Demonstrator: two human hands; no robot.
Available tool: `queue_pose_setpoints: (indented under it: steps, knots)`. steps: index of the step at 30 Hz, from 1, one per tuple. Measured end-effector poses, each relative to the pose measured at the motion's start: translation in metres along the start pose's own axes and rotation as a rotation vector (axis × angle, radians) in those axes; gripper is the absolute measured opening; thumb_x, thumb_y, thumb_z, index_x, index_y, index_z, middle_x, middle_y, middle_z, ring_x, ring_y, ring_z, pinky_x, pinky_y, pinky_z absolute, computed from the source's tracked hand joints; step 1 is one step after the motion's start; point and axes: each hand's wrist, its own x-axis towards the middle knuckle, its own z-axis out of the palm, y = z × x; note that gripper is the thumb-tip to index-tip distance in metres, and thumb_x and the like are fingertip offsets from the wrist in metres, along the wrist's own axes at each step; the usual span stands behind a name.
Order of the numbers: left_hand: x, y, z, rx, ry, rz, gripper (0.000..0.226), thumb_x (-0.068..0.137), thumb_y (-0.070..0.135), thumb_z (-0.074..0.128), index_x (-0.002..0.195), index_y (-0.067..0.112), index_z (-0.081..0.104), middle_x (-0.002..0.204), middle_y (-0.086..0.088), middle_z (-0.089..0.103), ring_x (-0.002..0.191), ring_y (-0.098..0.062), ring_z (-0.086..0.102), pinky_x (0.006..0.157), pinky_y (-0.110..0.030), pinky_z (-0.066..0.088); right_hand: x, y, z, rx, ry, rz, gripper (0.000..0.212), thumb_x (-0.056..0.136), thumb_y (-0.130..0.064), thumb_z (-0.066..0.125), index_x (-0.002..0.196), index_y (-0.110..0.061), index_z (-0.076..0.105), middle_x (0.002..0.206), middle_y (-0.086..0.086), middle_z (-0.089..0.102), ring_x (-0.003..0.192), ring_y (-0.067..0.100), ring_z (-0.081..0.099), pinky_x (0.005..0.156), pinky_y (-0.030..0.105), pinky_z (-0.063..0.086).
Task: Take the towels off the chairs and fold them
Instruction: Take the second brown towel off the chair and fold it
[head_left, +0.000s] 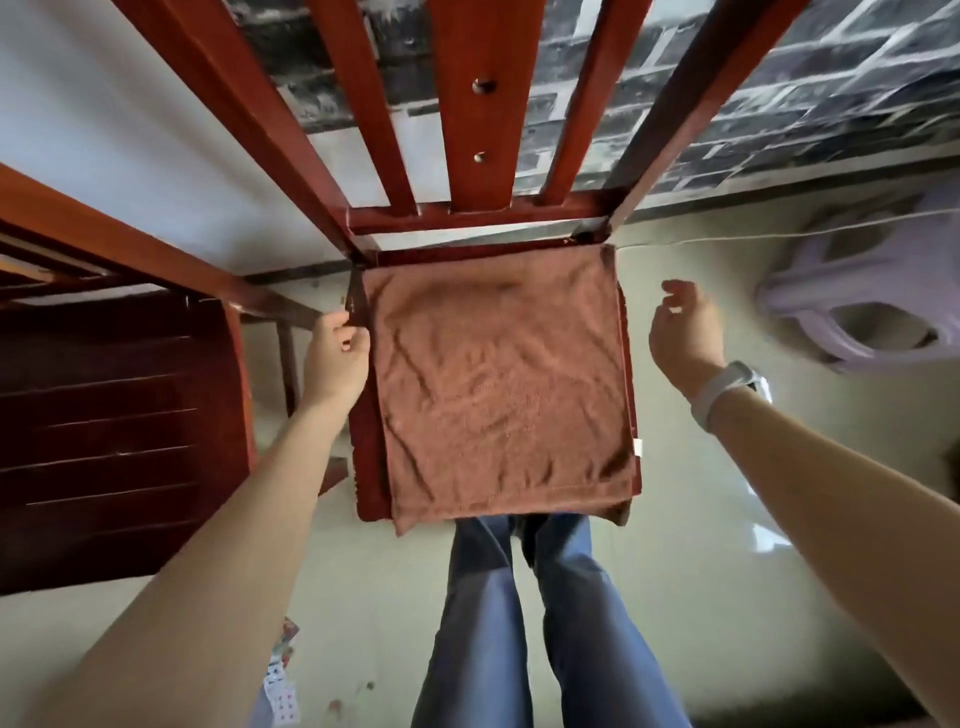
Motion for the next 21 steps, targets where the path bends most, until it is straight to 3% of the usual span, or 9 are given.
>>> queue_pose_setpoints:
  steps: [4,6,9,14,17,21]
  knots:
    - [-0.024,-0.07,0.026,0.142,-0.102,-0.162,0.032,0.091,0.013,0.051,0.12,0.0,0.054,0.121,-0.019,0.059,0.115,-0.032,0.054,0.097,-0.033,0.039,-0.036,0.06,0.029,-0.109,-0.183,0.142,0.033,0.091,-0.004,0.038,0.119,-0.001,0.054,0.122,0.019,0.057,0.107,0.036,0.055,0.079,0.031,0.046]
    - [-0.042,-0.098,0.04,0.203,-0.128,-0.234,0.033,0.091,0.015,0.052,0.118,-0.003,0.055,0.12,-0.021,0.06,0.115,-0.033,0.054,0.094,-0.031,0.037,-0.053,0.088,0.043,-0.139,-0.275,0.231,0.029,0.091,-0.007,0.043,0.115,0.001,0.056,0.116,0.024,0.061,0.104,0.039,0.057,0.084,0.036,0.044]
    - [-0.065,-0.125,0.057,0.192,-0.08,-0.329,0.039,0.089,0.019,0.057,0.119,-0.005,0.053,0.12,-0.023,0.06,0.114,-0.035,0.054,0.093,-0.035,0.039,-0.07,0.12,0.057,-0.158,-0.335,0.353,0.032,0.09,-0.01,0.047,0.12,-0.001,0.052,0.116,0.022,0.06,0.105,0.037,0.056,0.081,0.033,0.041]
    - [-0.076,-0.141,0.076,0.191,0.146,-0.334,0.041,0.083,0.02,0.065,0.111,-0.007,0.053,0.112,-0.027,0.059,0.105,-0.04,0.056,0.084,-0.039,0.042,-0.072,0.15,0.078,-0.097,-0.271,0.449,0.032,0.087,-0.018,0.054,0.112,0.003,0.052,0.104,0.02,0.062,0.095,0.036,0.058,0.074,0.033,0.04]
    - [-0.075,-0.152,0.085,0.225,0.187,-0.285,0.036,0.081,0.015,0.066,0.109,-0.003,0.053,0.108,-0.024,0.06,0.103,-0.038,0.055,0.086,-0.039,0.042,-0.07,0.157,0.092,-0.056,-0.217,0.446,0.03,0.086,-0.018,0.056,0.106,0.004,0.052,0.092,0.016,0.058,0.087,0.032,0.058,0.067,0.03,0.036]
    - [-0.077,-0.158,0.091,0.234,0.23,-0.251,0.025,0.083,0.017,0.063,0.101,-0.001,0.058,0.102,-0.022,0.064,0.099,-0.037,0.058,0.081,-0.036,0.043,-0.073,0.158,0.102,0.033,-0.121,0.416,0.026,0.088,-0.016,0.051,0.106,0.003,0.053,0.097,0.017,0.06,0.081,0.03,0.054,0.067,0.032,0.038]
